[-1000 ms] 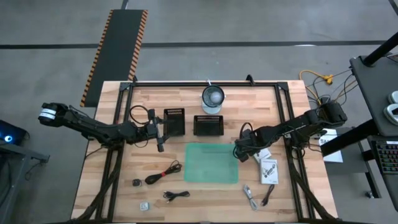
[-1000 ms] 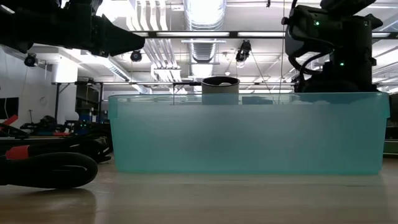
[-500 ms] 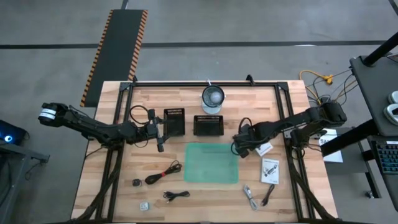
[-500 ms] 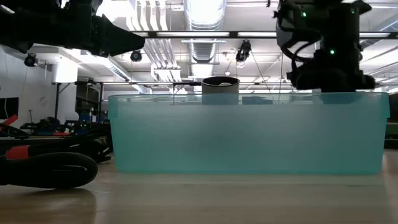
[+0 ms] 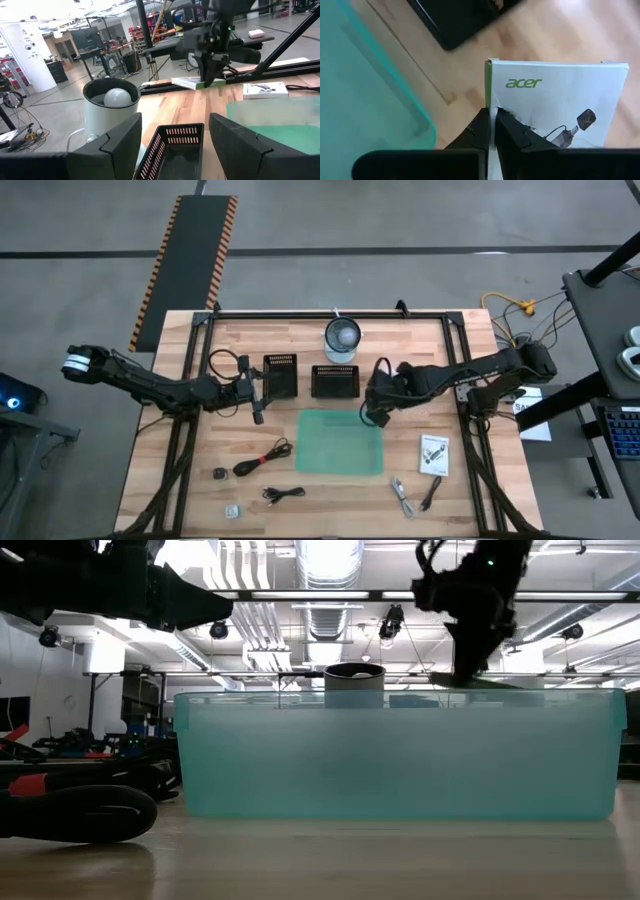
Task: Pick and place items into bin
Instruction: Put the top white box into the right black bin
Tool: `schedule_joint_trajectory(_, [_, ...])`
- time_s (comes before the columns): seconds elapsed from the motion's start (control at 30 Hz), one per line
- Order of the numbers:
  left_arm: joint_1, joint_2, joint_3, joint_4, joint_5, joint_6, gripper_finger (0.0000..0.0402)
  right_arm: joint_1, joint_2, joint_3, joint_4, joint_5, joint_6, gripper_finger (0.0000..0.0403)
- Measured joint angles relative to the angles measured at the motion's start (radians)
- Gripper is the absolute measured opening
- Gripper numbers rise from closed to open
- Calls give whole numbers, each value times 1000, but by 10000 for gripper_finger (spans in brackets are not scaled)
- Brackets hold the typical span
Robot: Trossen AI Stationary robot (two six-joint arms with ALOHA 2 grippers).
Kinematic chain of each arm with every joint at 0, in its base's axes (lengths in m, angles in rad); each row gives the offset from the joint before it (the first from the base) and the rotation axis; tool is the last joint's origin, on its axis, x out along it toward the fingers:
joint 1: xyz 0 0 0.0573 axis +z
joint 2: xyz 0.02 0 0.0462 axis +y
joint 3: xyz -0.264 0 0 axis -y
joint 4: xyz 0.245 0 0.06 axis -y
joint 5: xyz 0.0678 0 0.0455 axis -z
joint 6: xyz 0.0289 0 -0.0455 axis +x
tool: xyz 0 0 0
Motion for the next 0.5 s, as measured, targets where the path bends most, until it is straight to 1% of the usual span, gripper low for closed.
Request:
schedule_joint_trajectory(0.17, [0,0,0,0,0,0,215,-9,34,60,57,69,-164,9])
schedule_joint_trajectory(0.33, [0,0,0,0,0,0,215,-38,76,86,164,69,-321,9])
schedule_joint_trajectory(0.43, [0,0,0,0,0,0,215,-56,108,113,180,65,-394,9])
schedule_joint_trajectory(0.5, [0,0,0,0,0,0,215,-71,131,135,183,43,-444,9])
